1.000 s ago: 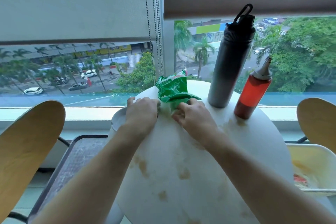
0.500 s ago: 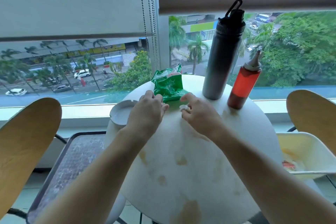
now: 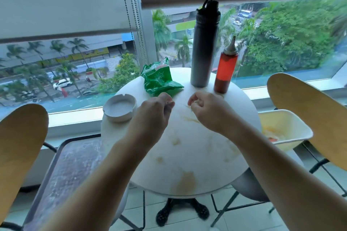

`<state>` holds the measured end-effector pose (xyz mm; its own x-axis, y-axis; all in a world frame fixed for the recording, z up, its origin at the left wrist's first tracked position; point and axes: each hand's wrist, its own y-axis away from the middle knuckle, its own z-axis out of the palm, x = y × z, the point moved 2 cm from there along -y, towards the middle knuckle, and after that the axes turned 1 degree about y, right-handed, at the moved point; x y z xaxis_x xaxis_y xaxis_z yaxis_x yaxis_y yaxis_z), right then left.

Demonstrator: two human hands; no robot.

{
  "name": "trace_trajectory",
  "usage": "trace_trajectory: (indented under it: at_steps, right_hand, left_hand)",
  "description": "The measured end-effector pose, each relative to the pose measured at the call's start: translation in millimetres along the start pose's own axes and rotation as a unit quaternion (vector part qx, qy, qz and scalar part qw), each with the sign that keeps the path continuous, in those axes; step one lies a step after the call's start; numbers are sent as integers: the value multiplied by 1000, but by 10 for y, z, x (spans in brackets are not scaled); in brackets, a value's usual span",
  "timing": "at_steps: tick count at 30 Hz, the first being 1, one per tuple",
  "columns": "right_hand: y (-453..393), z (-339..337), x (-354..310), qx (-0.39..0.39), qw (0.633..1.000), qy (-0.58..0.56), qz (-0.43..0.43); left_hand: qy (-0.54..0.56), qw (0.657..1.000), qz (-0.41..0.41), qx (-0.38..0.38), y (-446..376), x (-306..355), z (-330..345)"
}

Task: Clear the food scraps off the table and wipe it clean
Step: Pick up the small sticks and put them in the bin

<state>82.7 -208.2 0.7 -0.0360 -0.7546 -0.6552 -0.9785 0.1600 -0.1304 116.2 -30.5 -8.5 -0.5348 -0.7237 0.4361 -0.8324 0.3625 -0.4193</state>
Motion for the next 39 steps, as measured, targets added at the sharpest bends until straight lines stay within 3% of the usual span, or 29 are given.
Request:
trace_trajectory:
  at_steps: [16, 29, 39]
  right_hand:
    - [509, -683, 582, 56, 998, 31, 8]
    - [269, -1539, 1938, 55, 997, -6, 46]
    - [81, -1817, 2744, 19, 998, -19, 52]
  left_hand:
    - [55, 996, 44, -54, 154, 899, 329]
    - [177, 979, -2, -99, -237, 2073, 1326]
    - [169, 981, -28, -93, -469, 2536, 2084]
